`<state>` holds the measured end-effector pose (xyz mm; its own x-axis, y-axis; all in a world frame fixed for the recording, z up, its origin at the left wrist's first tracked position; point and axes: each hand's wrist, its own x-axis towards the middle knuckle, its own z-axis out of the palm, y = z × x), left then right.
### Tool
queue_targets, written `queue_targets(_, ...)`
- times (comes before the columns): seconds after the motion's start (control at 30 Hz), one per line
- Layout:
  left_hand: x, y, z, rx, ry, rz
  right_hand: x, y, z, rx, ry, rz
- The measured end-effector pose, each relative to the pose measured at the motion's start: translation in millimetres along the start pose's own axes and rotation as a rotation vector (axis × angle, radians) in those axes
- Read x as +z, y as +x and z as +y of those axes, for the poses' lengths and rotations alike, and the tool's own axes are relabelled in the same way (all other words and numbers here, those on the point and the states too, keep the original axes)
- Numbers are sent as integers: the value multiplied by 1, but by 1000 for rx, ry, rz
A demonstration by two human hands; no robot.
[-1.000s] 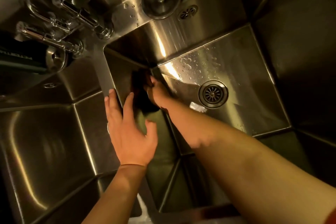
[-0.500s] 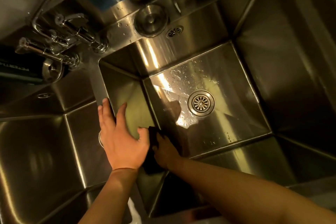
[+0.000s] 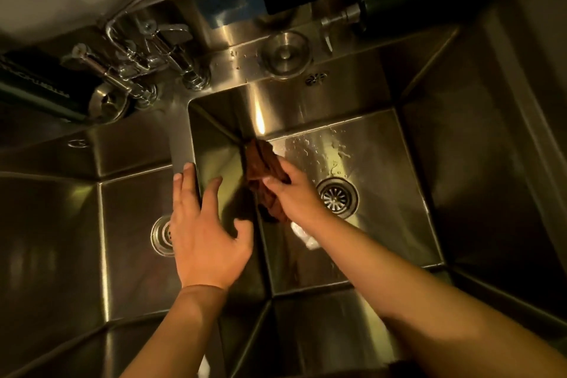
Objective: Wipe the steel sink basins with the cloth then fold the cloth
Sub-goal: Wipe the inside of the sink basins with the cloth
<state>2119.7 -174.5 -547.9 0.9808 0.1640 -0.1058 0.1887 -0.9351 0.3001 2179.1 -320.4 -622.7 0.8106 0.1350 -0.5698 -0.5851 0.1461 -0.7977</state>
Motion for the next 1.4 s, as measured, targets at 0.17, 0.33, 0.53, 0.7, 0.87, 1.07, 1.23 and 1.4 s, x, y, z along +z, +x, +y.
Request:
queue_targets(0.17, 0, 1, -2, 0, -2, -5, 7, 30, -37, -598, -642, -70)
queue_targets(0.33, 2, 1, -5, 1, 27, -16, 6, 70, -62, -1136, -1460, -166)
queue_targets(0.53, 2, 2, -6, 6, 45, -22, -37, 139, -78, -1362, -2156, -487)
queue_targets(0.7, 1, 2, -6, 13, 50, -19, -73, 163, -85, -1478, -2103, -637)
queue_targets(0.87, 2, 2, -7, 23, 49, 2, -157, 151, -88, -1301, -2513, -650)
queue_targets(1.07, 3, 2, -7, 32, 64, -3, -239, 125, -108, -812, -2912, -726)
queue_targets(1.23, 3, 2, -6, 31, 61, -4, -201, 109, -122, -954, -2796, -612)
queue_targets(1.4, 2, 3, -6, 36, 40, -3, -150, 108, -131, -1367, -2529, -507)
